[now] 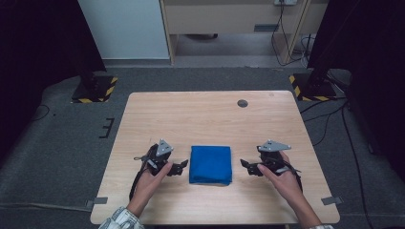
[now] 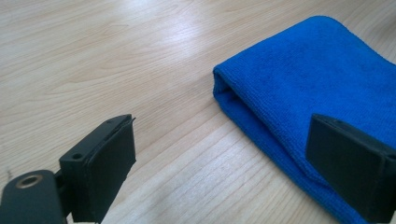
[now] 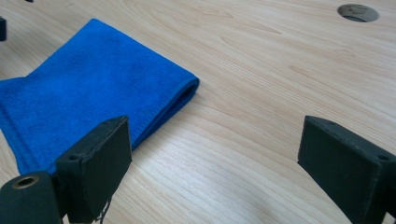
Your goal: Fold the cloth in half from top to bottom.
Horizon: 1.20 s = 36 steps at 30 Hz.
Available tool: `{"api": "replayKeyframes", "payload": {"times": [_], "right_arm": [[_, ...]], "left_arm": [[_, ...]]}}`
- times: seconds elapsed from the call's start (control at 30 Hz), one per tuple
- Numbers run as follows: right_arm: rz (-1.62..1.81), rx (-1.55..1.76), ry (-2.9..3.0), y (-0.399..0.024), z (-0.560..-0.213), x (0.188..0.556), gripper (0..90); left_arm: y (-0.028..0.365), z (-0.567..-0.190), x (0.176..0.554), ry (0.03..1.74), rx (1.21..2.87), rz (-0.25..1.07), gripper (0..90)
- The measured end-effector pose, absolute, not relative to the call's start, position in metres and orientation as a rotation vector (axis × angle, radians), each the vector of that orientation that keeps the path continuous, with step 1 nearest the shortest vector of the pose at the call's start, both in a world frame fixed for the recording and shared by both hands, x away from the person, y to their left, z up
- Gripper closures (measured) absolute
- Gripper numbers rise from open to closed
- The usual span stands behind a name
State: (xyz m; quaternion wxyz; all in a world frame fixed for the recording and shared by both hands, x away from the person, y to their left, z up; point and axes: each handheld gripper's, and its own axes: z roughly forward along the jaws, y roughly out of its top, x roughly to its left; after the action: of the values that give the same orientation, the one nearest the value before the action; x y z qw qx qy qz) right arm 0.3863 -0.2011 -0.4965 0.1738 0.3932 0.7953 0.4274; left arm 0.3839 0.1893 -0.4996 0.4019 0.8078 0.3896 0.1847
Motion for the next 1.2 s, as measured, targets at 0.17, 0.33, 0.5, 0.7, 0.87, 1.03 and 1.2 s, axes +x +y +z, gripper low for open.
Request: {"api": "replayKeyframes", "payload": {"times": [0.17, 0.33, 0.5, 0.7, 0.87, 1.03, 1.2], "right_arm": [[1.181, 1.135, 2.235, -0.213, -0.498, 0.388, 10.4], [1.146, 1.16, 2.212, -0.226, -0.498, 0.391, 10.6], [1.129, 1.21, 2.175, -0.238, -0.5, 0.395, 11.6], [1.114, 1.243, 2.167, -0.247, -0.504, 0.402, 11.7], [1.109, 1.267, 2.148, -0.251, -0.503, 0.407, 11.8], [1.116, 1.304, 2.11, -0.259, -0.498, 0.417, 12.4], [1.111, 1.332, 2.085, -0.266, -0.496, 0.427, 12.9]], "left_arm": [[0.195, -0.499, 0.384, 0.983, 2.054, 0.48, 7.9], [0.202, -0.498, 0.384, 0.976, 2.084, 0.49, 7.9], [0.21, -0.496, 0.389, 0.994, 2.084, 0.478, 7.9], [0.221, -0.498, 0.398, 1.021, 2.098, 0.473, 7.9], [0.228, -0.496, 0.406, 1.041, 2.097, 0.476, 7.9], [0.235, -0.491, 0.417, 1.056, 2.098, 0.488, 7.9], [0.235, -0.488, 0.426, 1.065, 2.108, 0.492, 7.7]]}}
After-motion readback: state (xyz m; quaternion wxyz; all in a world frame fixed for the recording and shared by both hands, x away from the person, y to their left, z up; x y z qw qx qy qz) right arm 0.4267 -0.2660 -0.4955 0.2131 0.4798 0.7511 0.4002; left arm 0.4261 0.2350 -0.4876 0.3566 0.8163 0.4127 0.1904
